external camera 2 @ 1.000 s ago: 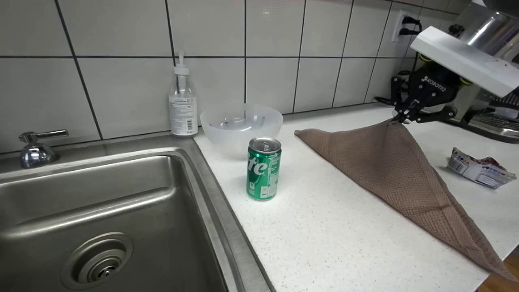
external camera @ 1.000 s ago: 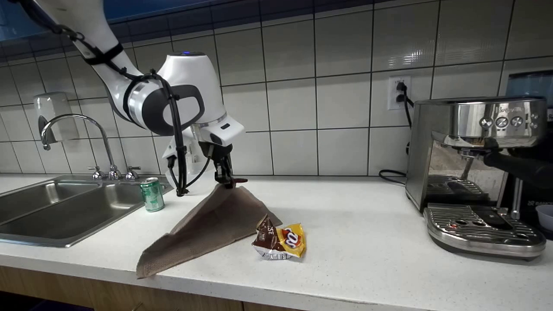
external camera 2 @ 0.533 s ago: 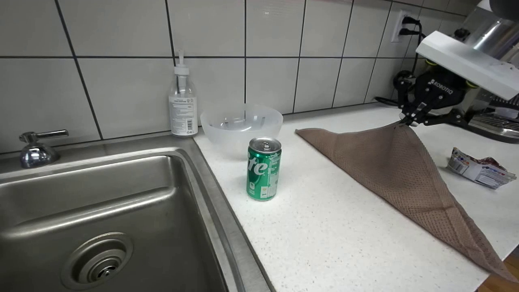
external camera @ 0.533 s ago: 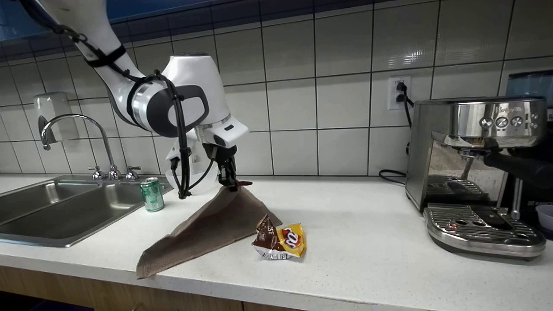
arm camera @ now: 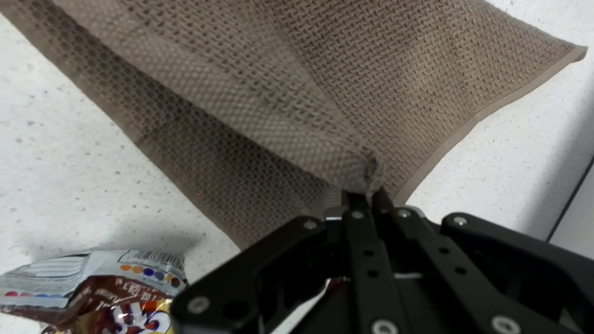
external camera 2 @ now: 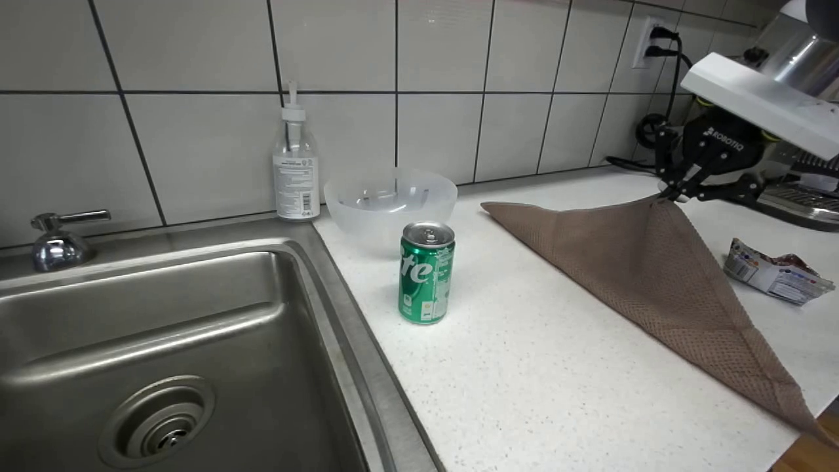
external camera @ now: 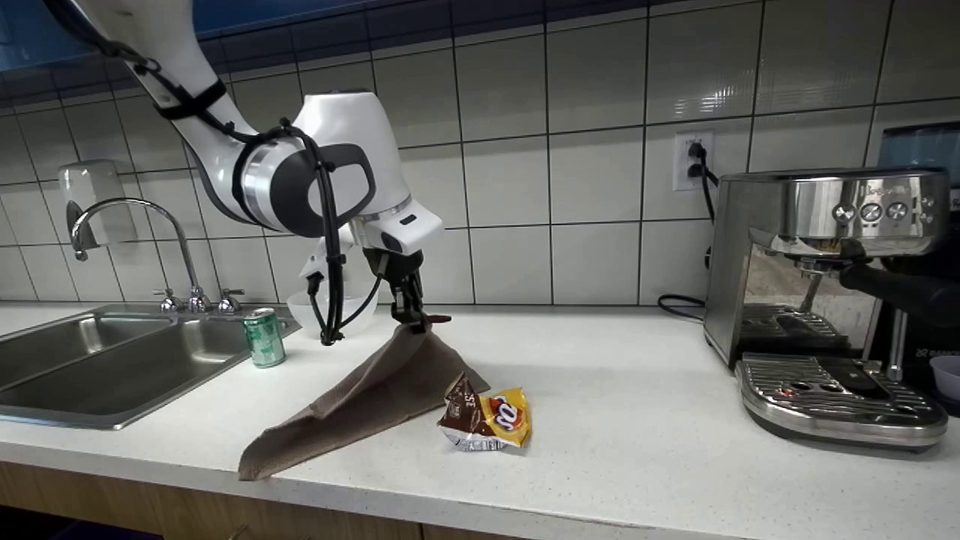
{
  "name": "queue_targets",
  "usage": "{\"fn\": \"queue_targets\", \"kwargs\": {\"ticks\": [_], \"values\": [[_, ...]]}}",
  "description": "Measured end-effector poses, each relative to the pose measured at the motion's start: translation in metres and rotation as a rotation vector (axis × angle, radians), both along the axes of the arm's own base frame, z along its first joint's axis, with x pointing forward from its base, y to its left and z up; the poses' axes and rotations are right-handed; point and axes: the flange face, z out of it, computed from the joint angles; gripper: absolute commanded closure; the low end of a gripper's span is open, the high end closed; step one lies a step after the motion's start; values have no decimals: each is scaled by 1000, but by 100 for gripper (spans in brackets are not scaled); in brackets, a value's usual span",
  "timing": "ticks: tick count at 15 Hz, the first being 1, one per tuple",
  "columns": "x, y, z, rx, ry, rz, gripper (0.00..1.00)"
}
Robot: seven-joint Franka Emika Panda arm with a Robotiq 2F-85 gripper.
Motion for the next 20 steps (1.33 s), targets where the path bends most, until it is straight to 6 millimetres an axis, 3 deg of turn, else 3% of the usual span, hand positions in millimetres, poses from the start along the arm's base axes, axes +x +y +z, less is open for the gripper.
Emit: {"fn": "queue_targets", "kwargs": {"ticks": [8,20], "values": [[-3,-15,-7,-23,24,-41,99],[-3,-23,-51,-55,89,-81,99]]}}
